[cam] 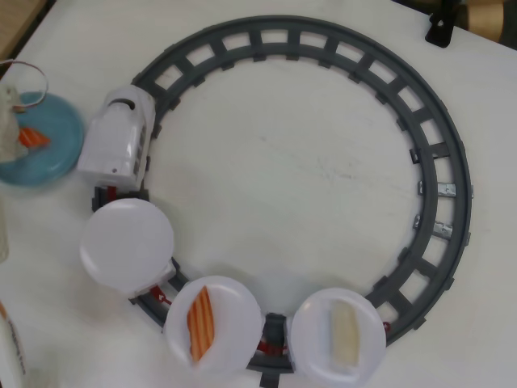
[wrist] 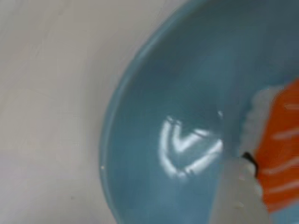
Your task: Pick up the sushi from the Shinkansen and put it on the blue dish
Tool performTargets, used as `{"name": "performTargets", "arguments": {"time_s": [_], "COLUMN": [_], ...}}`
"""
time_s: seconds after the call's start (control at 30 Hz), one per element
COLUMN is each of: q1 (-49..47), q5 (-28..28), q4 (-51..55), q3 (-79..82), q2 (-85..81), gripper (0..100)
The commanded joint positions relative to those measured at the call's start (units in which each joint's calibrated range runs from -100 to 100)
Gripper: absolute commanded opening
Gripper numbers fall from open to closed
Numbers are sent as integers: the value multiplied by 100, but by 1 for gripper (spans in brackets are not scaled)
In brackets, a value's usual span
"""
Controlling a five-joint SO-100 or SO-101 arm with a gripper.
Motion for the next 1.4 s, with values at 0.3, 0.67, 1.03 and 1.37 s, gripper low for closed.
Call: {"name": "performTargets", "arguments": {"time_s": [0.3, 0.67, 1.03, 1.37], "q1": [5, 23, -47, -56], "q5": [25, 5, -152, -173], "q4": [428, 411, -1220, -3198], "q3": [78, 3648, 7895, 11484], "q2": [-1529, -5411, -8804, -11243], "gripper": [25, 25, 24, 24]}}
